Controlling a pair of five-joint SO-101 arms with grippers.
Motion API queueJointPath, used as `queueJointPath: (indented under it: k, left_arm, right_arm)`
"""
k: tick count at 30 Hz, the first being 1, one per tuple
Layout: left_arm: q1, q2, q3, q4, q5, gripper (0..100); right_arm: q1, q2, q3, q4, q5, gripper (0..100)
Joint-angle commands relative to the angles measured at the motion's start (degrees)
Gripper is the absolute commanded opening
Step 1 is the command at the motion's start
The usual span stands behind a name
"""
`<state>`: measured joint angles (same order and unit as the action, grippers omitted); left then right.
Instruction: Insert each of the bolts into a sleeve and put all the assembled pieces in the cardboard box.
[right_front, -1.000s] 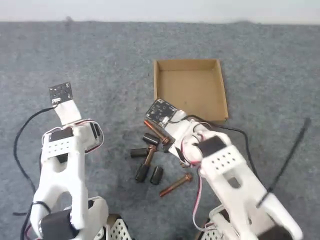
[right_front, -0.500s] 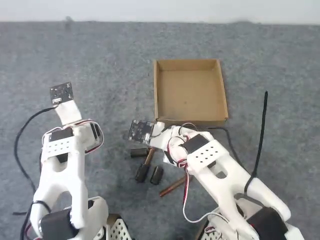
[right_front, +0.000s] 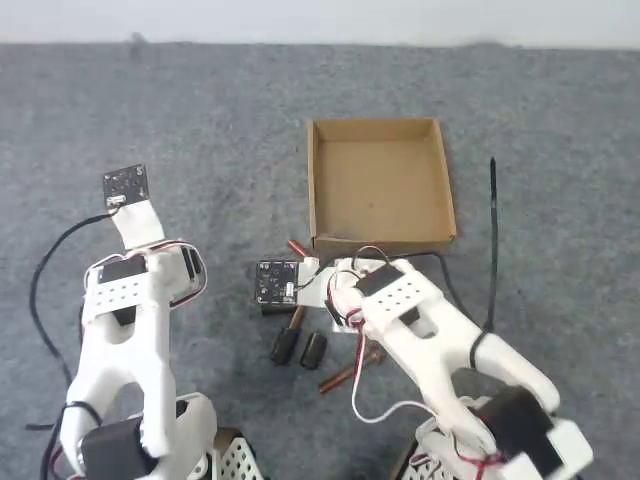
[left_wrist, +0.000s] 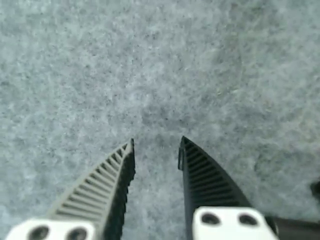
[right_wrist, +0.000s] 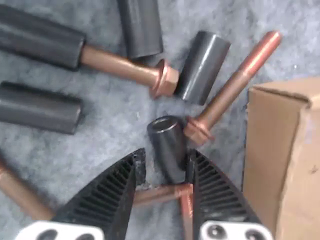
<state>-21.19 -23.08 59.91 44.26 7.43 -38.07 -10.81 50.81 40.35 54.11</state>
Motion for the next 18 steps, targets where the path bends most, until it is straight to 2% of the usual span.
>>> queueJointPath:
  k: [1, 10, 18]
  left_arm:
    - [-0.1, -0.4, -3.2, 0.2, -0.6, 14]
    - [-0.1, -0.4, -3.2, 0.2, -0.6, 14]
    - [-0.1, -0.4, -3.2, 0.2, -0.6, 14]
  right_arm:
    - [-0.3, 0.5, -1.1, -1.6, 1.0, 12.3]
    - [-0.7, 2.1, -2.4, -1.9, 1.1, 12.1]
    - [-0.7, 10.3, -11.6, 4.8, 0.9, 9.0]
